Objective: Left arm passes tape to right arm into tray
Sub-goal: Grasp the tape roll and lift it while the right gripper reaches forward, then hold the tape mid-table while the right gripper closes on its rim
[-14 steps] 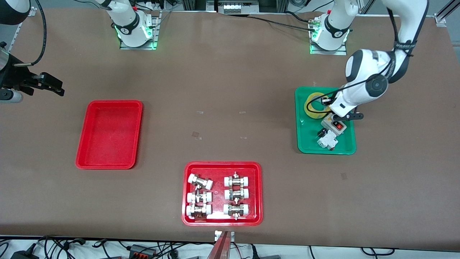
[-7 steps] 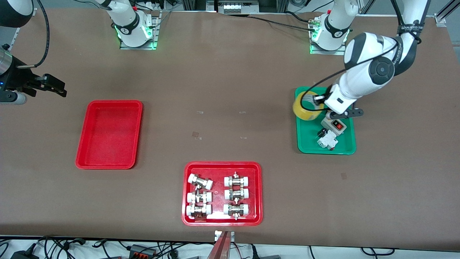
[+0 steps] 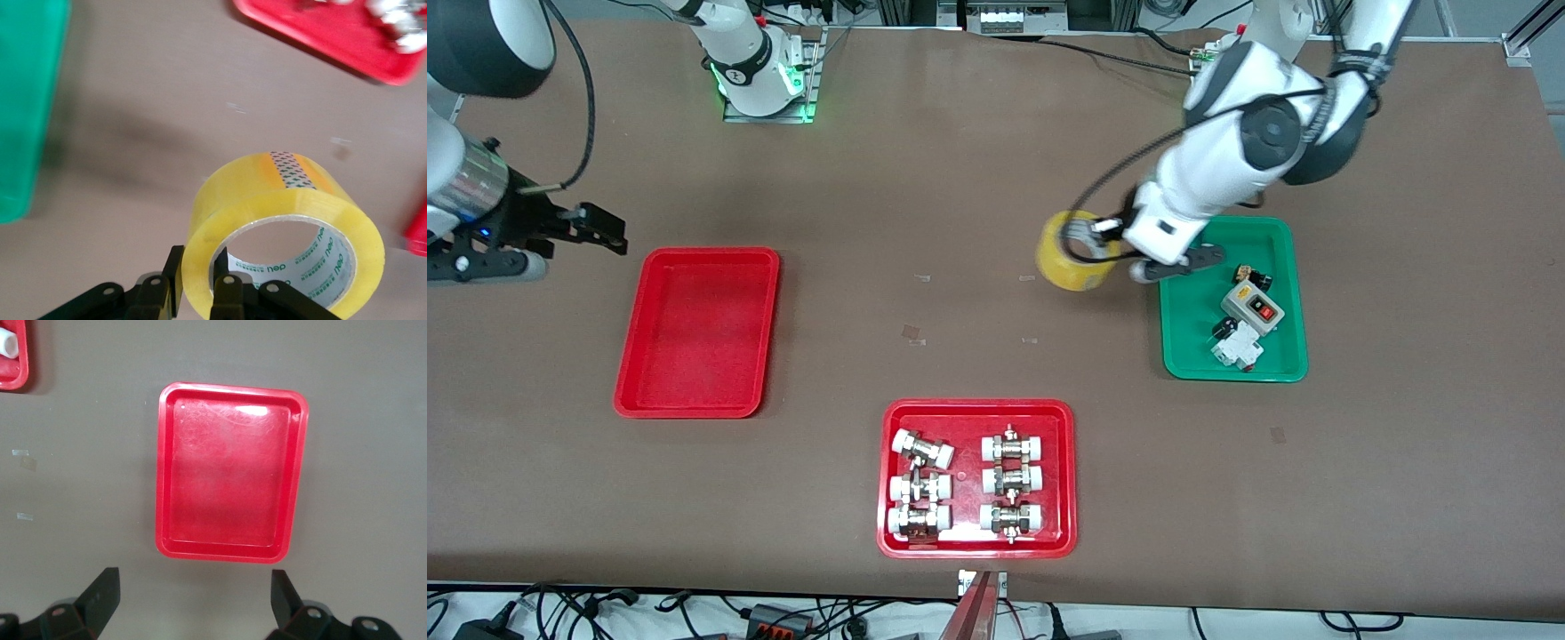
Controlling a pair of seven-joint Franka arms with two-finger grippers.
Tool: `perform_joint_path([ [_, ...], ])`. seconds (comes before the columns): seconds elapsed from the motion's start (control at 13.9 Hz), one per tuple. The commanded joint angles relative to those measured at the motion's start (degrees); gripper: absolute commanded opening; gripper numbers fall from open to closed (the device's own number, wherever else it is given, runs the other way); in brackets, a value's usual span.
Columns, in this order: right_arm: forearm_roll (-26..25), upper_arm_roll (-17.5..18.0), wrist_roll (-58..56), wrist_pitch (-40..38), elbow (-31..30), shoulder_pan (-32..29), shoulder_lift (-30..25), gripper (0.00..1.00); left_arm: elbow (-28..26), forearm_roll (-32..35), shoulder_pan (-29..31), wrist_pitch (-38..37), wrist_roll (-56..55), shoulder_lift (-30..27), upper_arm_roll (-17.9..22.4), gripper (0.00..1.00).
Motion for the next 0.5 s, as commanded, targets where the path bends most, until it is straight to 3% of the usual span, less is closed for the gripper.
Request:
perform_joint_path([
  [0.0,7.41,0.08,-1.18,-0.48,2.49,0.39,2.33,1.0,9.07,-3.14,0.49,-1.51,-5.38,3.98,-4.04,0.02],
  [0.29,24.1,0.17,-1.45,-1.1,2.49,0.39,5.05,1.0,13.38,-10.79,0.4,0.86,-4.78,4.24,-4.13,0.03],
  [0.43,33.25,0.26,-3.55,-1.1,2.49,0.74,6.02,1.0,13.48,-10.98,0.49,1.22,-4.78,4.24,-4.13,0.03],
])
